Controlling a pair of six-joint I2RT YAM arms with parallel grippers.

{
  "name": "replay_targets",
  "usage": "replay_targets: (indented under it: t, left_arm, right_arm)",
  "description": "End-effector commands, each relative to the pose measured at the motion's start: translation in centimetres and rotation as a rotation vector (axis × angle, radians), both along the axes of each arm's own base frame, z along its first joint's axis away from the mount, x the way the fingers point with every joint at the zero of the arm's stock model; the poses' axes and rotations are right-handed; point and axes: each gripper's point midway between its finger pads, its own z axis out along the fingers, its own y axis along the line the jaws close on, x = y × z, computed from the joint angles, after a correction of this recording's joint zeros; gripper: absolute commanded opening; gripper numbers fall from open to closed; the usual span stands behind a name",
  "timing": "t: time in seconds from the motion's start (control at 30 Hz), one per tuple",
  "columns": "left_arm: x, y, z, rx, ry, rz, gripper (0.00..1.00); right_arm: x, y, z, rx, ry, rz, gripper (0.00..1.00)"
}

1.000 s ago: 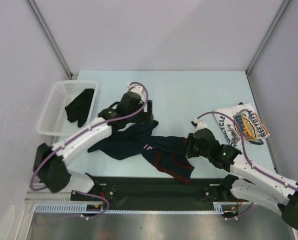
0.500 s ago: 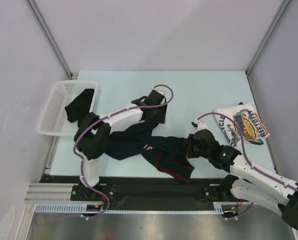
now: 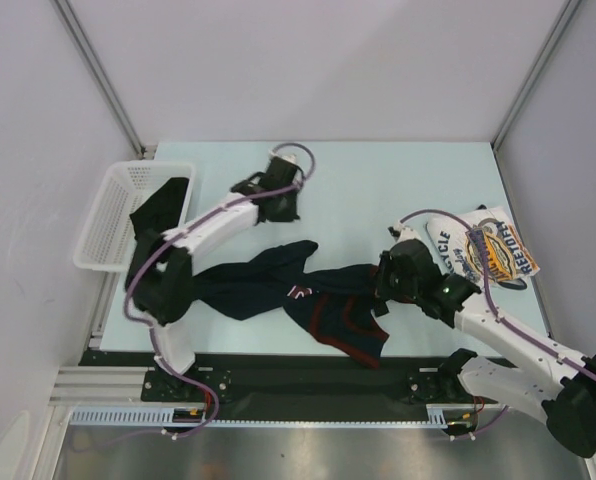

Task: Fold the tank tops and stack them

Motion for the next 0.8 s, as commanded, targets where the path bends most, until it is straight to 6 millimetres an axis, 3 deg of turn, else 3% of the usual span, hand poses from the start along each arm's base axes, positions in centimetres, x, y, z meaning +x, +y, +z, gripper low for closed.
replay_targets:
  t: [0.0, 0.1, 0.13, 0.17, 0.23, 0.33, 0.37, 0.53, 0.63, 0.77]
  left_arm:
    - [1.6, 5.9, 13.3, -0.105, -0.282, 0.143, 0.0]
    - [0.5, 8.6, 15.6, -0.094, -0.345, 0.196, 0.0]
    - [-0.6, 8.1, 17.1, -0.146, -0.368, 0.151, 0.29]
    - [-1.1, 7.6, 17.1, -0.175, -0.365, 0.121, 0.5]
    - [-2.0, 6.0, 15.1, -0.207, -0.318, 0.061, 0.8]
    - [-3.2, 4.0, 12.1, -0.137, -0.246, -0.001, 0.85]
    - [-3.3, 3.4, 10.2, -0.097, -0.207, -0.025, 0.85]
    - [-4.8, 1.4, 6.0, -0.018, -0.132, -0.118, 0.85]
    - [-5.3, 1.6, 3.5, 0.034, -0.079, -0.141, 0.83]
    - [-6.0, 3.4, 1.3, 0.136, -0.028, -0.139, 0.77]
  right_arm:
    - [3.7, 0.2, 5.5, 0.04, -0.115, -0.006, 0.0]
    - [4.9, 0.2, 7.1, 0.052, -0.143, -0.011, 0.0]
    - [5.0, 0.4, 7.7, 0.059, -0.148, -0.001, 0.02]
    - [5.0, 0.4, 7.8, 0.058, -0.146, -0.001, 0.02]
    - [4.8, 0.5, 7.4, 0.058, -0.132, 0.004, 0.03]
    - [3.7, 0.5, 6.3, 0.061, -0.101, 0.013, 0.03]
    - [2.8, 0.1, 5.4, 0.056, -0.08, 0.012, 0.03]
    - [-0.7, -1.7, 1.6, 0.068, 0.025, -0.063, 0.01]
    - [-2.0, -2.6, -0.1, 0.088, 0.042, -0.1, 0.01]
    - [-2.7, -3.4, -1.2, 0.089, 0.05, -0.124, 0.01]
